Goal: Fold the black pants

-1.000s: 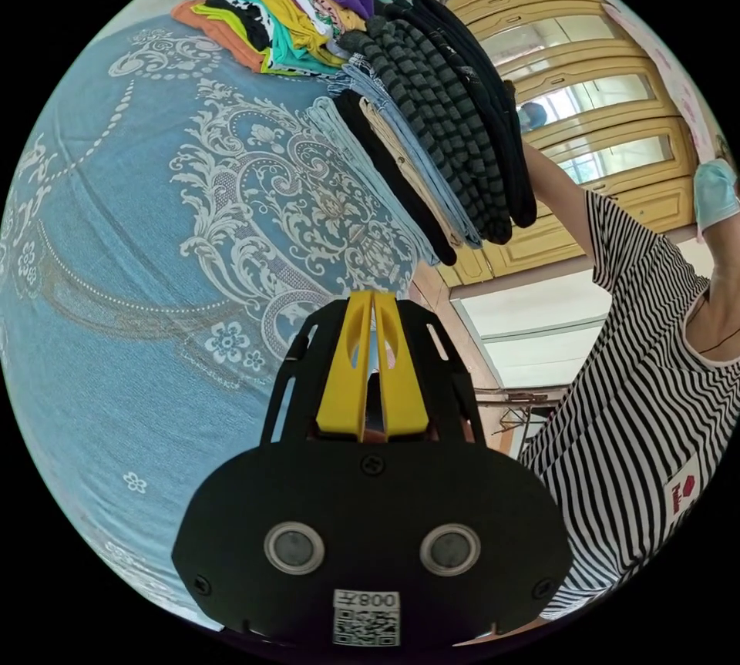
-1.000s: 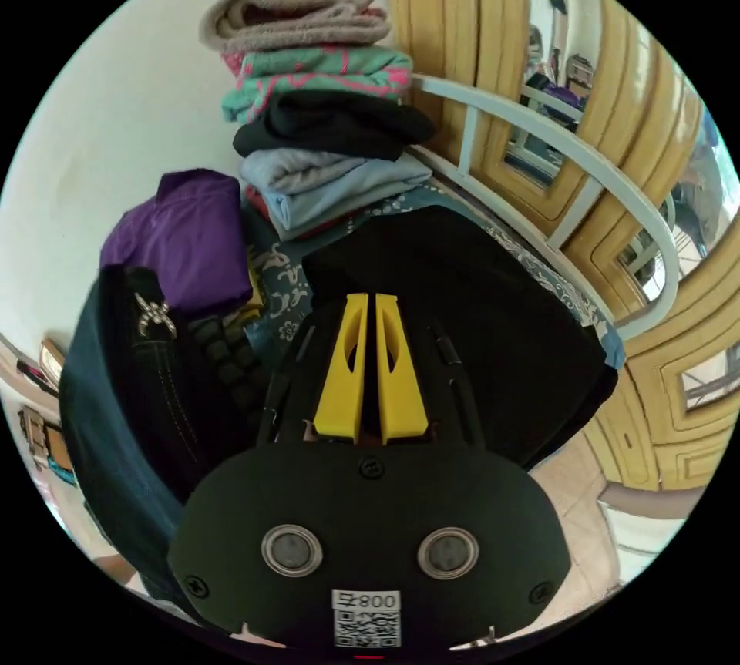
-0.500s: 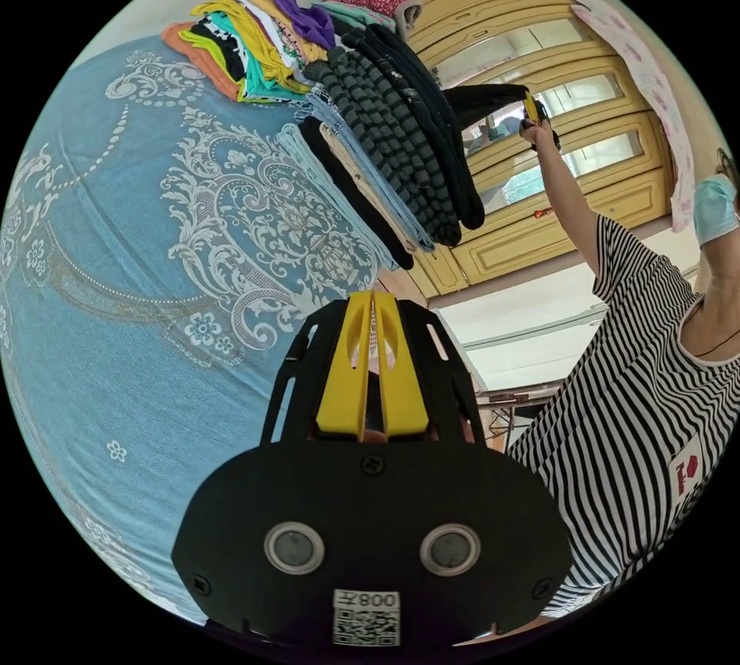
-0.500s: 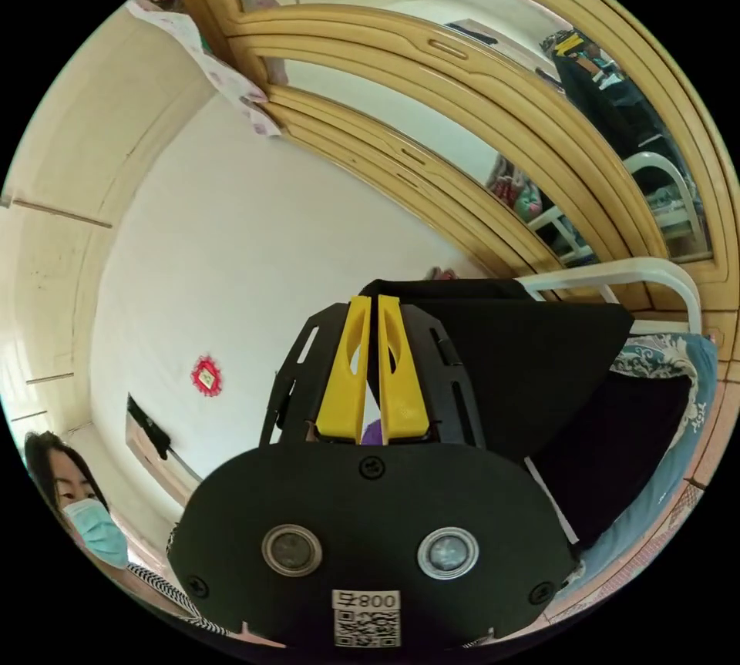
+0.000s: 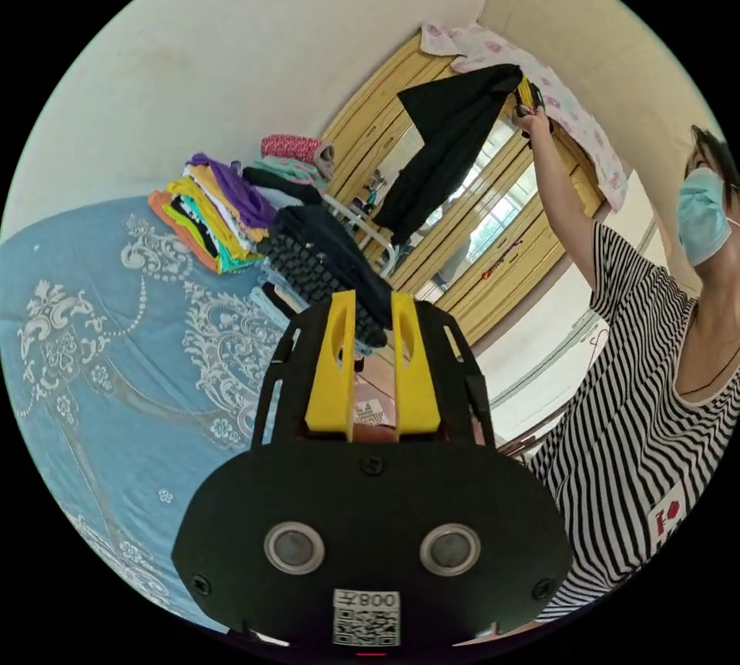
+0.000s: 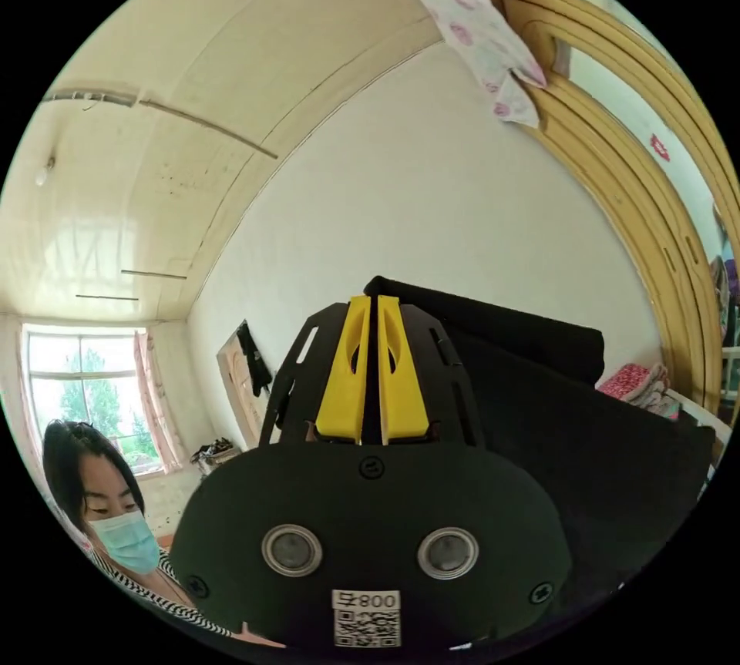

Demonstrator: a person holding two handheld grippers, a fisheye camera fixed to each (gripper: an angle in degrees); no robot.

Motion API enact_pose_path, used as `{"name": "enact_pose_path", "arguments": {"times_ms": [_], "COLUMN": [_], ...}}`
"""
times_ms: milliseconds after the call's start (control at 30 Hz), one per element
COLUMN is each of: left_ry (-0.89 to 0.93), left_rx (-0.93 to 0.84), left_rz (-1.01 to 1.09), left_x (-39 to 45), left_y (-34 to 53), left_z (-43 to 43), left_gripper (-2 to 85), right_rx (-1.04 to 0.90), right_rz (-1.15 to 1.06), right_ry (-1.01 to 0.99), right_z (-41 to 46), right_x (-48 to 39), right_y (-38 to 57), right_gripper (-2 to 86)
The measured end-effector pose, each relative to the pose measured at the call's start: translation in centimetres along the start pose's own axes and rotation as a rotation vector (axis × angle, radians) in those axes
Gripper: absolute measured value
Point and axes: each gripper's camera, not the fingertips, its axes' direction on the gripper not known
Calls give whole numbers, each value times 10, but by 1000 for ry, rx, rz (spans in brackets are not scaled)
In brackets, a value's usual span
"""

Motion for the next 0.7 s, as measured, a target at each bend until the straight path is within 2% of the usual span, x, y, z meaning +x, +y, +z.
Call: {"name": "enact_pose_path", "arguments": {"times_ms": [233,300,467,700], "left_ry": [107,-59,-203,-511], "left_rx": [41,77,126,188], "left_rz": [200,220,82,-137], "left_x": [115,146,169,207], "left_y": [-19,-3,55,135], "left_z": [-44,-78,-164,-314], "left_gripper": [134,128,37,5], "right_rx": [-107,-152,-288,-436], "right_rz": [41,71,150,268], "right_ry": [-223,-298,-465,-516], "right_z": [47,56,81,120], "right_x": [-99,-111,-130,-117], "right_y": [93,131,265,423], "right_gripper": [7,7,7,8]}}
